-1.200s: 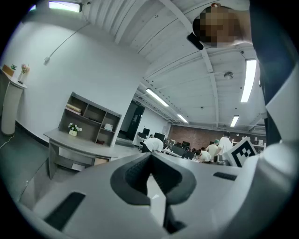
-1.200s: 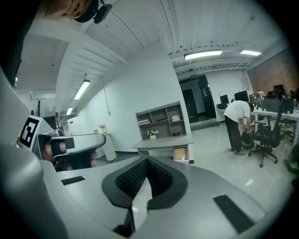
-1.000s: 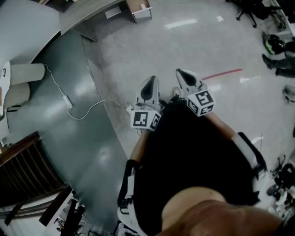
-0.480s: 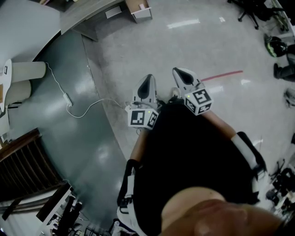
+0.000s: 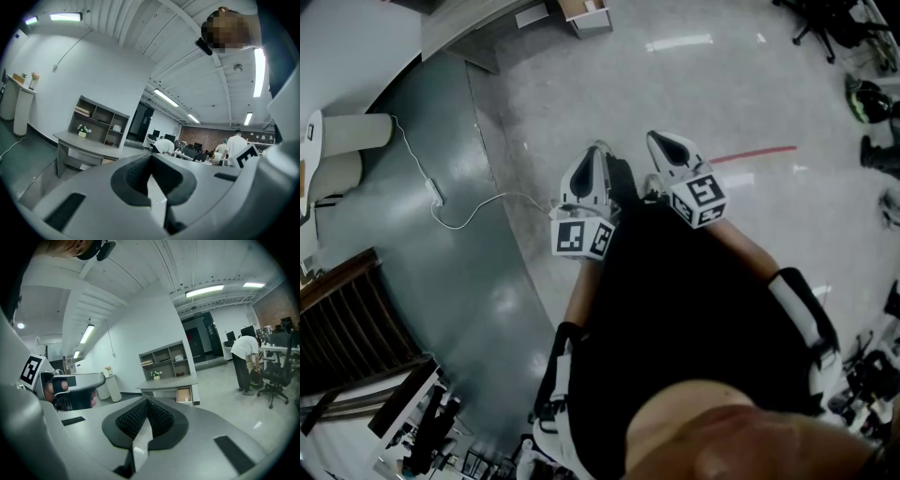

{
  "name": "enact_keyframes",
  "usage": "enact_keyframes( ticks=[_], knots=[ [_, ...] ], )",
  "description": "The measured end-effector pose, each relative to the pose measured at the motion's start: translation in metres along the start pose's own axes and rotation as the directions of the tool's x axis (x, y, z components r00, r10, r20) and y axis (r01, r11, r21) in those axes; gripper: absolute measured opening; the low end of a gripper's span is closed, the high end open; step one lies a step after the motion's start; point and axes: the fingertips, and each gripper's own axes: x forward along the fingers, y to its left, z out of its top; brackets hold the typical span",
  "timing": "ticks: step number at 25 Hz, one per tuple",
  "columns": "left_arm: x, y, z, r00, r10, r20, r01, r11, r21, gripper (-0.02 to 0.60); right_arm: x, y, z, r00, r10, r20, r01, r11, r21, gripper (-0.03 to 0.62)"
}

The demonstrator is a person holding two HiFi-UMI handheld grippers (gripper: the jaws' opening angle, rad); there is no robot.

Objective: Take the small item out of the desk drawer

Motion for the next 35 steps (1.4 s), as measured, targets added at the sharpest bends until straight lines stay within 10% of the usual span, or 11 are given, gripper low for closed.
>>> enact_keyframes(
  ticks=[35],
  knots=[
    [0.282,0.254,0.101,0.987,-0.147,-0.062,0.146,0.989,-0.014,-0.005,0.350,-0.099,0.093,0.988,-0.127,-0.091,0.129,0.992,0.016,-0.002]
  ],
)
